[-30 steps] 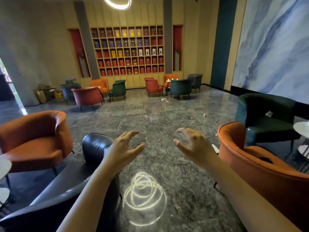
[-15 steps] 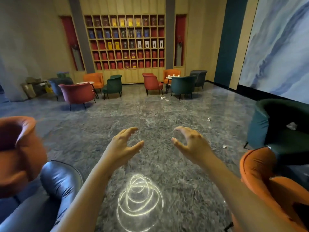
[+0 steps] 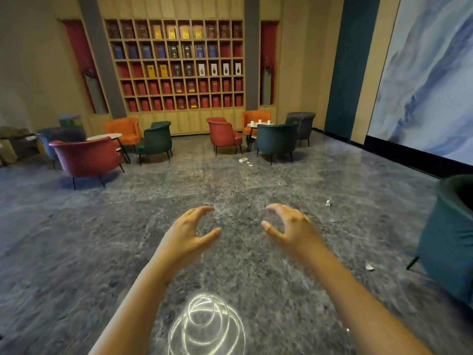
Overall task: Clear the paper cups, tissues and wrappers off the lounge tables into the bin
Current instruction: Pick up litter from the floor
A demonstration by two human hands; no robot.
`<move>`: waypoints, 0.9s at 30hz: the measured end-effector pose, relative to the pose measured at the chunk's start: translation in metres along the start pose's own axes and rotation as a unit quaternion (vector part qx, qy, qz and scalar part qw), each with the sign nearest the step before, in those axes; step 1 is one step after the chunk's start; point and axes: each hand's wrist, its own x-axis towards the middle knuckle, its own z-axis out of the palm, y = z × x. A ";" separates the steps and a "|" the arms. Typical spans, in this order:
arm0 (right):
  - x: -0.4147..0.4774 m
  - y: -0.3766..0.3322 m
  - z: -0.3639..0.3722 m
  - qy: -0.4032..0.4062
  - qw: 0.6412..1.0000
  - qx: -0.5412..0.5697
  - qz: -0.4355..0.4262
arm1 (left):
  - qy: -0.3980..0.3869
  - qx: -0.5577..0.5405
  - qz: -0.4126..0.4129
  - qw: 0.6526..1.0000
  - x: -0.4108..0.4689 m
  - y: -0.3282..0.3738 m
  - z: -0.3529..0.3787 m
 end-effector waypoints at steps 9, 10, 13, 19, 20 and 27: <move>0.306 0.132 0.082 0.011 1.000 -0.028 0.003 | 0.000 0.001 0.023 1.000 0.319 -0.127 0.079; 0.343 0.148 0.091 0.015 0.999 -0.031 0.000 | 0.002 0.001 0.024 1.000 0.356 -0.141 0.089; 0.459 0.190 0.110 0.010 0.999 -0.036 -0.001 | 0.003 -0.004 0.020 1.000 0.469 -0.178 0.112; 0.679 0.261 0.137 0.010 0.999 -0.036 -0.004 | 0.008 0.002 0.012 1.000 0.688 -0.246 0.140; 0.714 0.274 0.145 0.013 0.999 -0.034 -0.002 | 0.009 0.001 0.012 1.000 0.723 -0.261 0.148; 0.962 0.372 0.219 0.026 0.999 -0.036 0.002 | 0.007 -0.015 0.016 1.000 0.969 -0.379 0.215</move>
